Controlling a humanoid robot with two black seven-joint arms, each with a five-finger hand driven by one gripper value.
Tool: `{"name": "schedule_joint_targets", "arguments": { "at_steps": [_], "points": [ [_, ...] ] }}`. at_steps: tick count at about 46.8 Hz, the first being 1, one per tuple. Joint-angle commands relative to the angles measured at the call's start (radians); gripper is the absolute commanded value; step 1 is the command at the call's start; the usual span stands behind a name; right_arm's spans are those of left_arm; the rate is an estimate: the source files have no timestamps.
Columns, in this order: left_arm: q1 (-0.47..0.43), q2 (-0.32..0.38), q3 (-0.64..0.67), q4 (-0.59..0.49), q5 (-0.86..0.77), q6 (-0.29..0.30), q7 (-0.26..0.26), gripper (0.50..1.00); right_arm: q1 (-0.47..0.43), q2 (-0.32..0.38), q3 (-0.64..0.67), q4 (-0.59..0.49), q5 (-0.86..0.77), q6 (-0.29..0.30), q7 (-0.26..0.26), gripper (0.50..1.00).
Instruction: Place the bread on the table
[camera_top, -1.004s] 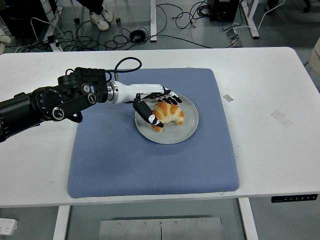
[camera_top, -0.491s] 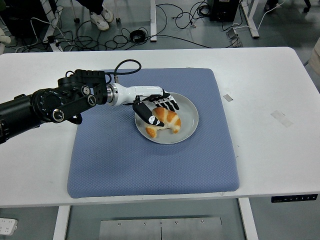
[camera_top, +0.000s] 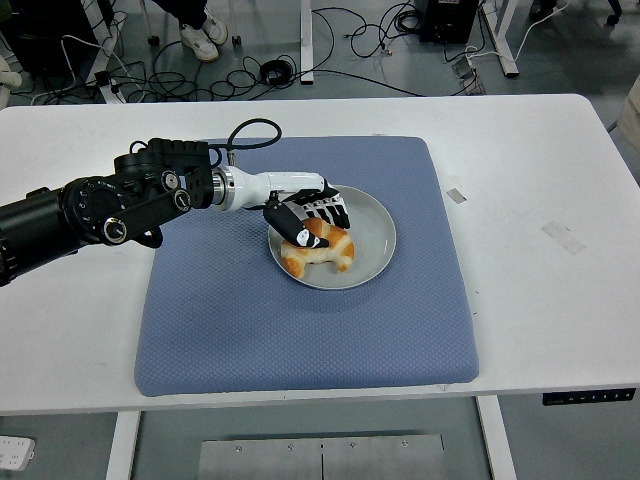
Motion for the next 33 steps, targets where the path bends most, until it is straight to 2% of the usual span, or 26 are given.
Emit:
{"name": "schedule_joint_targets", "arguments": {
  "at_steps": [1,19,33],
  "points": [
    [0.001,0.0,0.0,0.0,0.0,0.0,0.0,0.602,0.0,0.0,0.0,0.0,0.0,0.0,0.0,1.0],
    [-0.012,0.011,-0.012,0.0,-0.011,0.0,0.0,0.599,0.0,0.0,0.0,0.0,0.0,0.0,0.0,1.0],
    [-0.025,0.072,-0.058,0.0,-0.011,0.0,-0.006,0.601,0.0,0.0,0.0,0.0,0.0,0.0,-0.001,1.0]
  ]
}}
